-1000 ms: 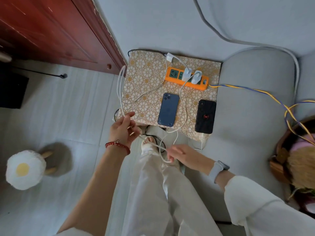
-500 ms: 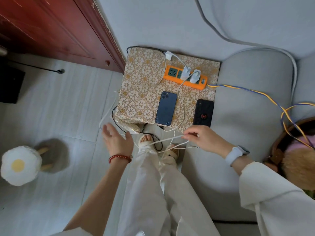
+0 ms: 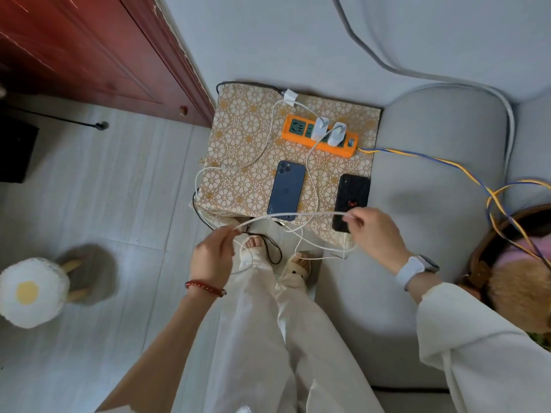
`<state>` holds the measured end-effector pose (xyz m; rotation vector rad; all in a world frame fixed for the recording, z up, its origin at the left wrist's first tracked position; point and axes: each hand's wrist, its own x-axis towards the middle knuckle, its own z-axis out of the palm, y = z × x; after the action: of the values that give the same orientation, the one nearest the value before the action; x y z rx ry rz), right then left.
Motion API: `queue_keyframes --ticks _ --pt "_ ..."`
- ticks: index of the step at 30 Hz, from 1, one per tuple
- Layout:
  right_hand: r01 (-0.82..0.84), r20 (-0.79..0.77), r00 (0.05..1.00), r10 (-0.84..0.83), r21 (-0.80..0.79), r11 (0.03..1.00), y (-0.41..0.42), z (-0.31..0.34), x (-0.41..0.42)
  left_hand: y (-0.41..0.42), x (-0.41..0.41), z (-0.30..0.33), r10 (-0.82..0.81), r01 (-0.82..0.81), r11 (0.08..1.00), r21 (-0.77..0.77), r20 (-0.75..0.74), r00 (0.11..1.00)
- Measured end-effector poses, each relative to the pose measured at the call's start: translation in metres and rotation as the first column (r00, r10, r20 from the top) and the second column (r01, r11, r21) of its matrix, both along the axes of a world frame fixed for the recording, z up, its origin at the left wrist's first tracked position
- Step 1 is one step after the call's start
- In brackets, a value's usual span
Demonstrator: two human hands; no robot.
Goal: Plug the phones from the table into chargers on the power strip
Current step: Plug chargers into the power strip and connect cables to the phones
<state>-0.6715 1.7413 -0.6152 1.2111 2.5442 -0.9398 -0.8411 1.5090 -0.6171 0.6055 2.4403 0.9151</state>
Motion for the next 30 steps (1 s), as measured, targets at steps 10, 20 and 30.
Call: queue_keyframes --ticks 10,20,30 --pt "0.587 0.156 0.763 -0.628 -0.573 0.571 0.005 -0.003 -0.016 -0.006 -0.003 -0.025 -0.186 0.293 0.890 -0.350 0.307 0.933" --pt "0.394 0.059 0.856 -0.513 -0.716 0.576 -0.021 0.010 -0.033 0.069 0.030 0.010 -0.446 0.482 0.876 -0.023 0.342 0.827" --pt "0.563 0.208 0.135 -0.969 -0.820 -0.098 0.019 -0.005 -0.020 0.003 0.005 -0.013 -0.370 0.497 0.801 -0.333 0.378 0.849"
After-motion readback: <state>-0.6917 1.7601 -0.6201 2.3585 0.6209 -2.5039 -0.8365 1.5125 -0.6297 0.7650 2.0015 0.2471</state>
